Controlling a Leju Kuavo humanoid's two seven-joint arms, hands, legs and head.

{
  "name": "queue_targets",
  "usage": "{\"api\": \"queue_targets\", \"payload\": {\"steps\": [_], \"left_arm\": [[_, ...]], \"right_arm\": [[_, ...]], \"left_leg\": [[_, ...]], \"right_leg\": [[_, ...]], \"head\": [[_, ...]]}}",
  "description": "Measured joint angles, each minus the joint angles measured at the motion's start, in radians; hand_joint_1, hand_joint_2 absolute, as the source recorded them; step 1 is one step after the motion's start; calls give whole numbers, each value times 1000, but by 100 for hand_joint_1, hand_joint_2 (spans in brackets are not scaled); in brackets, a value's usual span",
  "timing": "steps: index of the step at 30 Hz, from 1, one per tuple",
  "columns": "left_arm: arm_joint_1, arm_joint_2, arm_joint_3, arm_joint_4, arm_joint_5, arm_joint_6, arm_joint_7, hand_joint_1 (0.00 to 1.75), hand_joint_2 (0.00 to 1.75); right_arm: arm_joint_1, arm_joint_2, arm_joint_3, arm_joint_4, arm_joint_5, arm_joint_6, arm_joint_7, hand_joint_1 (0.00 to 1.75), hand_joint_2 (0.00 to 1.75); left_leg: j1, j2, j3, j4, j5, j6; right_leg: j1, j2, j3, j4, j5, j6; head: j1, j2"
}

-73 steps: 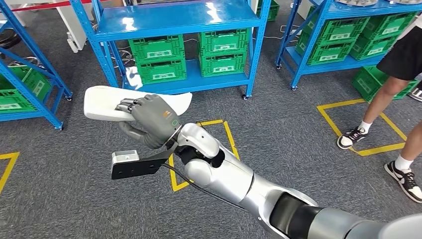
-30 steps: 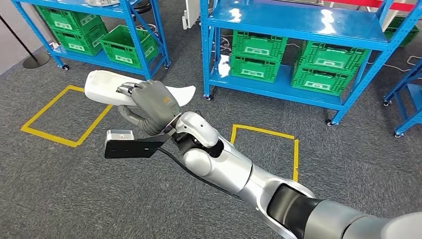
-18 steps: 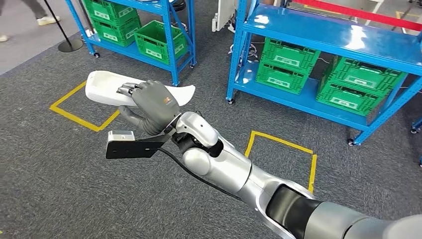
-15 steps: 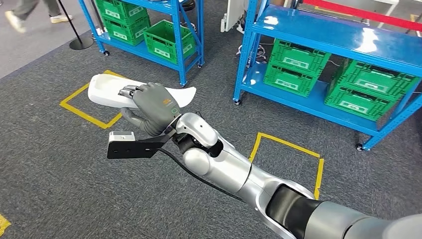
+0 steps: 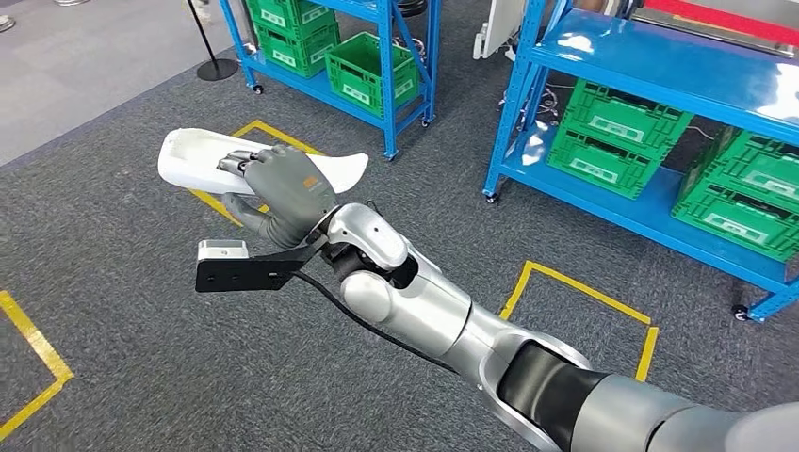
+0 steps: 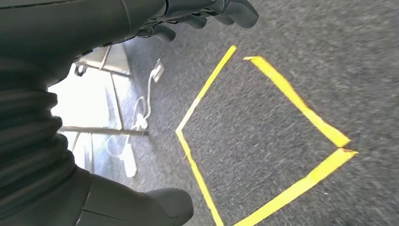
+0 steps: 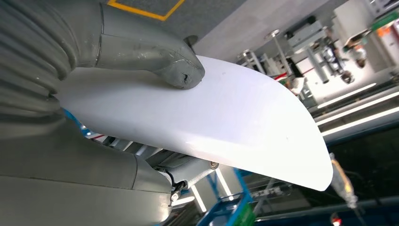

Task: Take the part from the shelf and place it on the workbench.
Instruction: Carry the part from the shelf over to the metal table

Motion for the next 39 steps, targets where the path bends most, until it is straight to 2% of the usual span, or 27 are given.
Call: {"api": "queue_targets", "payload": {"steps": [1,3,4,5,6,7,9,11,12,13,14,15,16,18,20,22,24,26,28,29,30,32,34,35,37,38,39], "left_arm": [[0,0,0,0,0,0,0,0,175],[-5,-1,0,0,-1,1,0,0,175],[-8,-2,0,-1,-1,1,-2,0,175],[-10,-2,0,-1,-1,1,-3,0,175],[-9,-2,0,-1,-1,2,-4,0,175],[-8,-3,0,-1,0,4,-5,0,175],[-3,-4,0,0,4,8,-11,0,175],[-1,-5,1,0,11,12,-19,0,175],[1,-5,1,0,13,11,-18,0,175],[4,-5,1,0,14,9,-12,0,175],[8,-5,1,1,14,6,-4,0,175],[13,-6,1,1,14,4,5,0,175],[16,-8,2,2,14,3,12,0,175],[17,-14,2,2,14,3,19,0,175],[18,-17,2,2,14,3,22,0,175],[25,-18,2,2,14,3,25,0,175],[30,-20,2,2,14,3,26,0,175],[28,-21,2,2,14,2,27,0,175],[26,-21,2,2,14,2,27,0,175],[26,-21,2,2,14,2,26,0,175],[27,-21,2,2,15,3,25,0,175],[29,-22,3,2,18,4,19,0,175],[27,-24,4,2,21,6,9,0,175],[27,-26,4,2,22,8,2,0,175],[30,-26,5,2,23,11,-12,0,175],[32,-27,6,2,23,12,-18,0,175],[32,-27,6,2,23,14,-21,0,175]], "right_arm": [[-3,0,0,1,0,0,-1,175,175],[-11,-1,0,2,0,0,-2,175,175],[-14,-1,0,2,0,1,-2,175,175],[-16,-2,-1,2,1,2,-2,175,175],[-17,-3,-1,2,1,2,-2,175,175],[-17,-3,-1,2,2,2,-2,175,175],[-17,-4,-1,2,3,3,-3,175,175],[-10,-6,0,2,6,4,-5,175,175],[-5,-7,0,2,10,6,-5,175,175],[1,-7,0,2,15,8,-5,175,175],[4,-4,1,1,21,10,-4,175,175],[6,0,2,0,27,11,-3,175,175],[6,6,3,-2,31,13,-2,175,175],[4,14,4,-7,35,15,0,175,175],[1,19,5,-11,36,16,2,175,175],[-2,28,5,-16,36,16,3,175,175],[-5,37,6,-21,36,16,3,175,175],[-6,41,6,-24,36,16,5,175,175],[-4,42,7,-24,36,17,7,175,175],[-2,42,7,-24,36,19,8,175,175],[-2,42,7,-24,36,22,9,175,175],[-2,47,7,-26,35,33,11,175,175],[-4,52,7,-31,33,43,13,175,175],[-6,54,8,-33,32,46,13,175,175],[-7,56,10,-35,28,49,14,175,175],[-7,57,12,-35,26,49,13,175,175],[-7,58,14,-35,24,49,13,175,175]], "left_leg": [[0,16,38,-68,32,0],[-5,61,107,-194,72,8],[-8,74,123,-226,78,15],[-10,74,125,-235,76,22],[-10,58,124,-236,80,30],[-10,46,123,-237,82,36],[-7,22,123,-240,86,49],[-6,-3,121,-241,89,57],[-7,-18,120,-240,90,60],[-9,-33,118,-239,90,61],[-10,-49,117,-237,91,61],[-11,-64,116,-235,91,60],[-11,-79,116,-234,91,60],[-10,-107,115,-231,93,55],[-7,-130,110,-232,96,44],[-4,-146,105,-237,101,30],[-7,-104,89,-211,85,22],[-8,-37,41,-112,30,15],[-2,-12,-16,5,-19,5],[2,-8,-25,27,-21,0],[5,-4,-15,11,-5,-4],[11,28,55,-114,51,-12],[10,62,110,-215,83,-4],[7,67,118,-230,85,4],[4,43,114,-228,87,21],[4,31,114,-229,89,28],[5,20,114,-231,92,34]], "right_leg": [[0,-10,2,1,-2,3],[6,-30,4,5,-7,12],[9,-40,5,6,-10,18],[12,-50,7,6,-11,23],[12,-62,9,5,-13,29],[10,-60,11,7,-16,35],[4,-18,-2,45,-44,46],[1,38,-58,162,-106,51],[1,49,-94,233,-135,51],[2,54,-122,283,-148,49],[2,57,-133,297,-141,46],[3,61,-124,270,-115,42],[4,73,-95,206,-76,36],[6,115,-31,70,-20,26],[11,132,-7,16,-7,21],[12,110,-3,7,0,13],[8,86,6,-11,10,0],[8,59,11,-21,14,-9],[9,28,11,-21,13,-10],[8,13,10,-19,11,-9],[7,-2,10,-17,9,-6],[5,-27,10,-8,1,3],[9,-48,9,5,-11,17],[11,-57,10,8,-15,24],[9,-75,15,7,-18,35],[6,-68,16,12,-24,41],[2,-46,10,31,-38,46]], "head": [[0,0],[1,0],[3,0],[4,0],[6,0],[6,0],[6,0],[7,0],[7,0],[7,0],[7,0],[7,0],[7,0],[7,0],[9,0],[11,0],[10,0],[8,0],[7,0],[7,0],[7,0],[7,0],[8,0],[10,0],[13,0],[13,0],[14,0]]}}
